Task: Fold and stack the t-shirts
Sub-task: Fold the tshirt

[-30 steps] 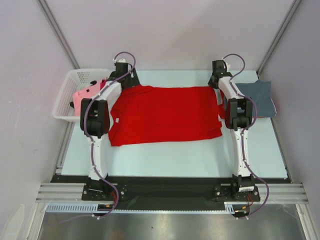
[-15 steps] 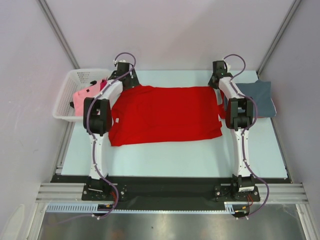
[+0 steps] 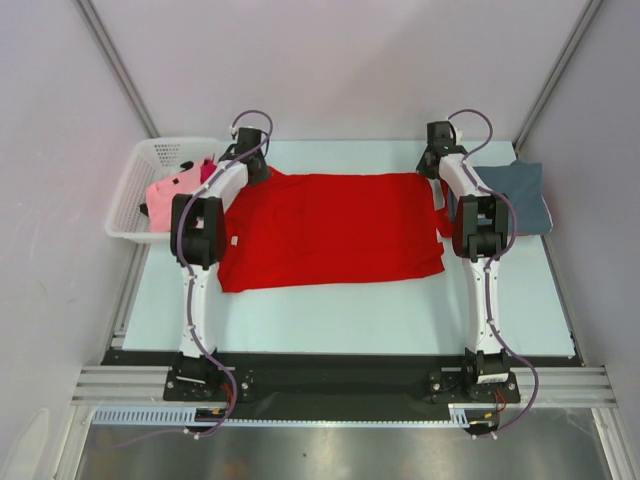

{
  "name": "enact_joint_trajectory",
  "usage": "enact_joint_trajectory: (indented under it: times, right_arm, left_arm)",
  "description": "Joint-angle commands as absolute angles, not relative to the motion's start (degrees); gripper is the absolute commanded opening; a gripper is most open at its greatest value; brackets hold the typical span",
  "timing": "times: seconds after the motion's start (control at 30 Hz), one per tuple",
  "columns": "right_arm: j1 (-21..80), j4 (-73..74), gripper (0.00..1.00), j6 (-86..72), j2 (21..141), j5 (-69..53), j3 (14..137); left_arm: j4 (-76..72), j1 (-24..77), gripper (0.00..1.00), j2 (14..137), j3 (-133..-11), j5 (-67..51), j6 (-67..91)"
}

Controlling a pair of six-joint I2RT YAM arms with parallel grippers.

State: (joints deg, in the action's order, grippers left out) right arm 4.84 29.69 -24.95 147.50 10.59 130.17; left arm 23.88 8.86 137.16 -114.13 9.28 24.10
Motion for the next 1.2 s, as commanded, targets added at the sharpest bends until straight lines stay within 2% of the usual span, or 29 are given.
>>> enact_joint_trajectory:
  times: [0.0,0.27,0.57,1.17]
  right_arm:
    - [4.75,30.94,0.00,-25.05,141.86,9.49,129.82]
    - [4.75,30.76,0.00,-26.28,138.34,6.86,127.00]
    - [4.57,30.59,0.00,-26.28,134.12,5.72,123.58]
    - [2.64,25.84,0.00,-27.51,121.82,1.23,105.30]
  left_arm:
    - [22.50,8.88,0.00,130.97,-114.35,9.93,23.38]
    - [19.34,10.54,0.00,124.81,-109.34,12.56,20.74]
    - [21.88,11.60,0.00,122.78,-109.42,12.22,21.18]
    - [23.82,15.20,0.00,114.18,-100.38,16.51,17.58]
